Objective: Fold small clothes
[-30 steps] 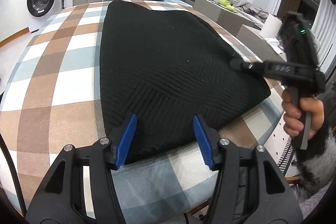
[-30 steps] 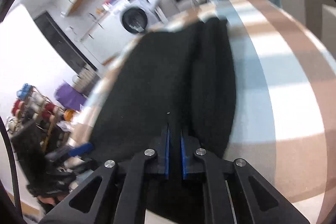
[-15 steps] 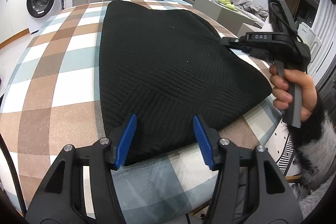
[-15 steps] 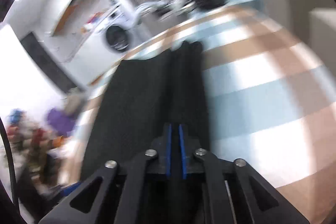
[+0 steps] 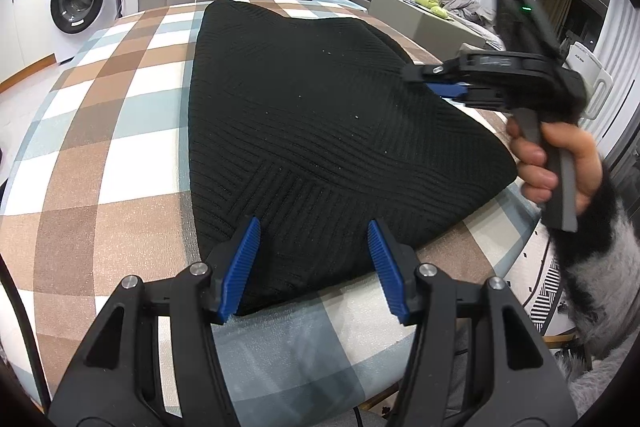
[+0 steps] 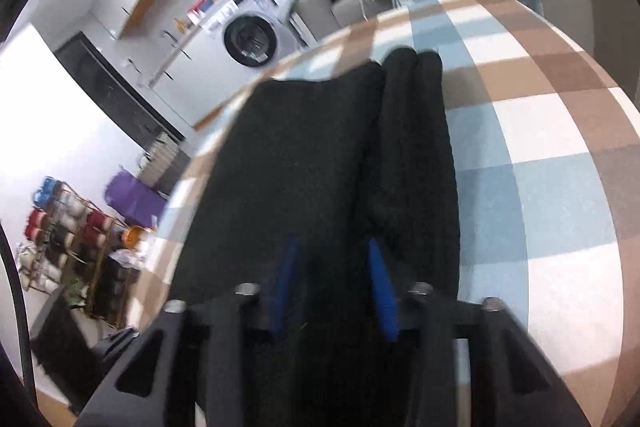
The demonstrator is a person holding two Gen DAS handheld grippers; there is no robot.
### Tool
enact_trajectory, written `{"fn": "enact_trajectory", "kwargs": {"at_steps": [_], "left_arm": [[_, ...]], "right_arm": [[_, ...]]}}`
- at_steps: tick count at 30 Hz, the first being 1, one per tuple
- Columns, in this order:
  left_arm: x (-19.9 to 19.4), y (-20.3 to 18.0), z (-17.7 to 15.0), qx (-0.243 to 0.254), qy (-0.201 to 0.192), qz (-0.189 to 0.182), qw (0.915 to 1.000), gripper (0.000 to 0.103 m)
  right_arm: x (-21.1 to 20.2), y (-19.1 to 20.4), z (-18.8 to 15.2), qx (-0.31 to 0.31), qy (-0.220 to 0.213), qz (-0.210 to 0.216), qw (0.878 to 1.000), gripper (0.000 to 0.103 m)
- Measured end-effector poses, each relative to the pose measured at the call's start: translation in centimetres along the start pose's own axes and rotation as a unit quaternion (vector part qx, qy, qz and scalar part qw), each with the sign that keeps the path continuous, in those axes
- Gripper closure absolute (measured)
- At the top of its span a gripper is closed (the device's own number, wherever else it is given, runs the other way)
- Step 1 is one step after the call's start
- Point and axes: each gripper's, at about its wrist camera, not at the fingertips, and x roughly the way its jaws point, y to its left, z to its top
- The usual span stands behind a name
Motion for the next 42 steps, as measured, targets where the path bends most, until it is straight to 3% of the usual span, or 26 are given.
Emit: {"fn": "enact_trajectory", "kwargs": {"at_steps": [3, 6, 10, 16, 19, 22, 25, 28, 31, 34, 37, 39, 42], "left_arm": [[0.0, 0.0, 0.0, 0.002, 0.0, 0.0, 1.0, 0.049], [0.1, 0.0, -0.1, 0.001, -0.001, -0.003, 1.0, 0.049], [0.1, 0.1, 0.0, 0.001, 0.0, -0.003, 1.0, 0.049], [-0.3, -0.1, 0.6, -0.013, -0.005, -0.002, 0.9999, 0.049], [0.0, -0.6, 1.3, -0.019, -0.006, -0.013, 0.9997, 0.049], [0.7, -1.5, 2.1, -0.014, 0.0, -0.001, 0.9999, 0.049], [0.9, -2.3, 2.8, -0.015, -0.004, -0.005, 0.9999, 0.049], [1.6, -3.0, 3.5, -0.022, -0.001, -0.009, 0.9997, 0.049], [2.1, -3.9, 4.0, -0.019, -0.002, -0.012, 0.9997, 0.049], [3.0, -5.3, 4.5, -0.006, 0.0, -0.028, 0.9996, 0.049], [4.4, -6.9, 4.6, 0.014, 0.013, -0.033, 0.9993, 0.049], [5.2, -7.7, 4.3, 0.028, 0.02, -0.016, 0.9993, 0.049], [5.5, -8.0, 4.1, 0.029, 0.016, -0.02, 0.9992, 0.045]], "right_arm": [[-0.4, 0.8, 0.3, -0.032, -0.012, -0.003, 0.999, 0.094], [0.8, -0.2, -0.1, -0.021, 0.017, -0.021, 0.999, 0.095], [0.0, -1.1, -0.4, 0.006, 0.012, -0.002, 1.0, 0.095], [-2.1, -1.1, -3.4, 0.036, 0.026, 0.061, 0.997, 0.088], [-2.4, -0.6, -4.3, 0.015, 0.013, 0.043, 0.999, 0.093], [-3.5, -0.1, -4.5, 0.011, -0.006, 0.045, 0.999, 0.094], [-3.2, -0.5, -5.0, 0.006, 0.008, 0.005, 1.0, 0.093], [-3.7, -1.4, -5.4, 0.036, 0.009, 0.041, 0.998, 0.093], [-4.7, -1.2, -5.9, 0.041, 0.012, 0.067, 0.997, 0.083], [-4.4, -0.8, -6.8, 0.038, 0.026, 0.085, 0.995, 0.082], [-4.1, -0.1, -7.6, 0.0, 0.015, 0.061, 0.998, 0.094], [-5.3, 0.4, -8.1, -0.016, -0.001, 0.058, 0.998, 0.095], [-5.1, -0.3, -9.1, -0.01, 0.009, 0.043, 0.999, 0.095]]}}
